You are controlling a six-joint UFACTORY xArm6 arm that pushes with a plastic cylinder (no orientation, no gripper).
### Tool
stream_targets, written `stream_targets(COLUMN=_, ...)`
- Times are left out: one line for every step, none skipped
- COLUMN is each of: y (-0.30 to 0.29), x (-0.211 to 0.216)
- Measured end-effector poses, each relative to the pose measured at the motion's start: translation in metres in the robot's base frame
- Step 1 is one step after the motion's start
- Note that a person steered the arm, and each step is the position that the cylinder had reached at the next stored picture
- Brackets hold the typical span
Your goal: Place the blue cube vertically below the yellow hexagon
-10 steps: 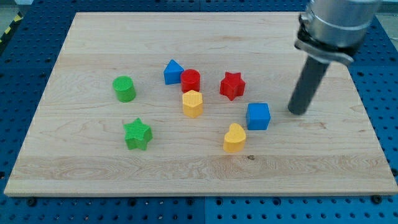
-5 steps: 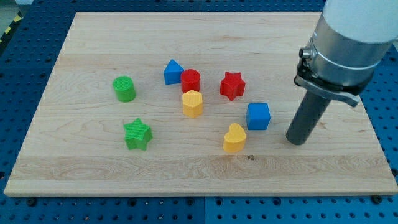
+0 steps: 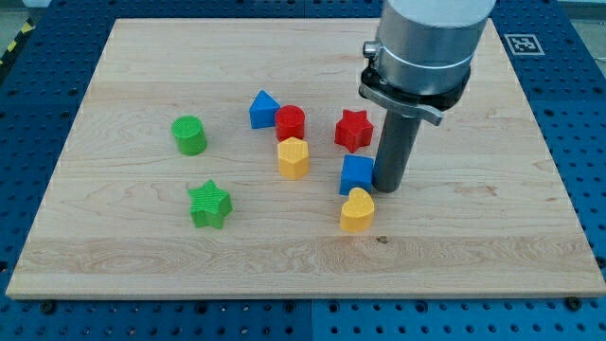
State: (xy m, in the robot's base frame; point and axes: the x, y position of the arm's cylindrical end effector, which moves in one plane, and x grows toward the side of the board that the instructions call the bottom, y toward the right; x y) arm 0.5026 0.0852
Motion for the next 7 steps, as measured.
stream_targets(y=-0.014, x=-0.002)
stream_targets(y=-0.027, x=-0.016)
stream_targets(y=-0.036, x=-0.017)
stream_targets(y=-0.045, x=-0.017)
stream_targets(y=-0.065, x=-0.017)
stream_targets(y=-0.084, x=-0.017)
stream_targets(y=-0.103, x=-0.011)
